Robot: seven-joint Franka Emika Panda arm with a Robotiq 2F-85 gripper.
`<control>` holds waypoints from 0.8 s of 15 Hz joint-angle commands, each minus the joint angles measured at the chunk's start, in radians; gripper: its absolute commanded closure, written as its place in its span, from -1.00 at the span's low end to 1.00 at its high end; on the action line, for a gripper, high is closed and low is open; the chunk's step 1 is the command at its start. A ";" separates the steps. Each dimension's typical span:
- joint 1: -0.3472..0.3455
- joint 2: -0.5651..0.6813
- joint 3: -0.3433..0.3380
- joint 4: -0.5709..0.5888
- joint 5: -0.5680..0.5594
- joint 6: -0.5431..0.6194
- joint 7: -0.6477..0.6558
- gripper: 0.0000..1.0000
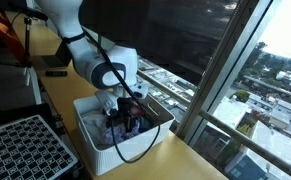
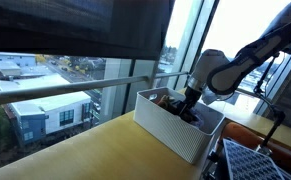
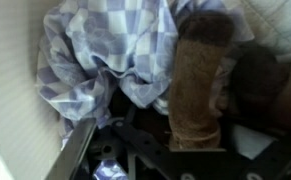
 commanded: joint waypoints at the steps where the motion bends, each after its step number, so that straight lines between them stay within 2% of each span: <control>1: 0.027 -0.080 -0.008 -0.040 0.041 -0.018 -0.012 0.13; 6: 0.108 -0.280 0.005 -0.064 0.020 -0.118 0.061 0.90; 7: 0.121 -0.320 0.015 -0.057 0.017 -0.151 0.076 0.98; 12: 0.133 -0.487 0.074 -0.009 -0.015 -0.299 0.116 0.98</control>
